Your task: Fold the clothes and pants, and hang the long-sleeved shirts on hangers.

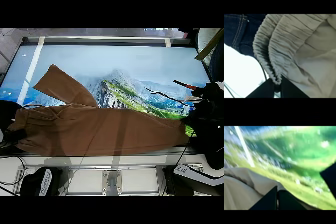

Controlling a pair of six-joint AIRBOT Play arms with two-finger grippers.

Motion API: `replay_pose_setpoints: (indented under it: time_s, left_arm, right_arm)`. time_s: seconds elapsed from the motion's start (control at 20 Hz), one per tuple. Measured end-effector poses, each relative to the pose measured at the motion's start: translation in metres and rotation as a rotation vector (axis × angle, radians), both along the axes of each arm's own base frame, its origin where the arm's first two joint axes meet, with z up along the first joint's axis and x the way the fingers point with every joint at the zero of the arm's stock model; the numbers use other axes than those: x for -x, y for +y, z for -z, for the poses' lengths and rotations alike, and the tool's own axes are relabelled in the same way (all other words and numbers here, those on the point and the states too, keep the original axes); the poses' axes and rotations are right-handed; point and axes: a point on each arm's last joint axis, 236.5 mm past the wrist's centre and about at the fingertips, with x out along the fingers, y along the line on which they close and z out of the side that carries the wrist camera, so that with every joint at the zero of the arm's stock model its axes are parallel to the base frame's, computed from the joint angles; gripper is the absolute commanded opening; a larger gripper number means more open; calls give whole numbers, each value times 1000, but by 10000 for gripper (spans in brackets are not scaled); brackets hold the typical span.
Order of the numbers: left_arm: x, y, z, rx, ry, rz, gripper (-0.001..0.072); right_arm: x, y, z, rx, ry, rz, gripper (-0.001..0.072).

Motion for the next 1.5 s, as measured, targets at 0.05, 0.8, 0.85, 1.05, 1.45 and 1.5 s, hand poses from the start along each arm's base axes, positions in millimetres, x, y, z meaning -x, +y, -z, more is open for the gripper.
replay_pose_setpoints:
  time_s: [0.05, 0.8, 0.85, 1.05, 1.45, 1.5]
  left_arm:
    - [-3, 1, -1, -3, -13, 3, 26]
    - [-7, 38, -19, -107, -126, -119, 26]
    - [-6, 39, -19, -108, -126, -125, 26]
    - [-4, 42, -20, -117, -126, -134, 26]
    - [-5, 40, -19, -103, -131, -139, 26]
    - [-5, 40, -18, -100, -132, -139, 26]
  right_arm:
    - [-9, -9, -8, 11, -22, 32, 12]
    - [-111, -61, -72, 27, -254, 388, 21]
    - [-117, -59, -79, 30, -273, 383, 126]
    - [-138, -49, -98, 54, -326, 354, 316]
    - [-124, 2, -61, 81, -177, 81, 316]
    - [-119, 16, -50, 74, -140, 15, 317]
